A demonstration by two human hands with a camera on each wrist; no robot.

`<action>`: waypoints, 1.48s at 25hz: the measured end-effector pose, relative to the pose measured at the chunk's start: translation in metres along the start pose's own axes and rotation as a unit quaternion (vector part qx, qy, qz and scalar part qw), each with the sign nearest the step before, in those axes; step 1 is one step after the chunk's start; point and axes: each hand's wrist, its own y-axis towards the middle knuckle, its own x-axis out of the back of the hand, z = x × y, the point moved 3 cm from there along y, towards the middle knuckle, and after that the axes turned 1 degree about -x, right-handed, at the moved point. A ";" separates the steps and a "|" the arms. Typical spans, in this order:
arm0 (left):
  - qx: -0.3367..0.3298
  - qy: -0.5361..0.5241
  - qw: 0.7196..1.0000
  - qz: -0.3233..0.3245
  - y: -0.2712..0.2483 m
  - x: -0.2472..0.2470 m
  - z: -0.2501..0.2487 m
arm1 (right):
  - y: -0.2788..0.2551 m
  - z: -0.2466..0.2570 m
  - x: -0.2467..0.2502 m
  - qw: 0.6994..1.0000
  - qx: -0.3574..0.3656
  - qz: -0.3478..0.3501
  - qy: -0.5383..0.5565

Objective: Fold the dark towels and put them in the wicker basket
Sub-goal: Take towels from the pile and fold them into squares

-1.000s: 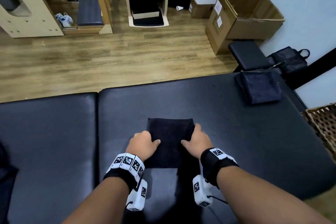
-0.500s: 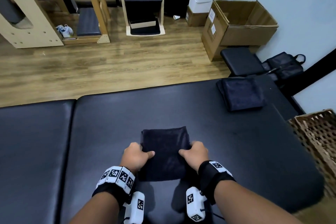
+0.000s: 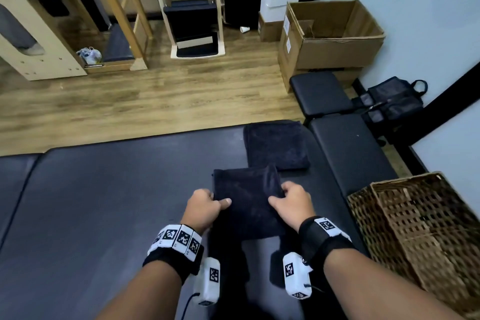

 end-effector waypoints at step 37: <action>0.150 0.184 0.965 -0.108 -0.178 0.024 0.212 | -0.062 -0.019 -0.078 0.855 0.242 0.283 -0.361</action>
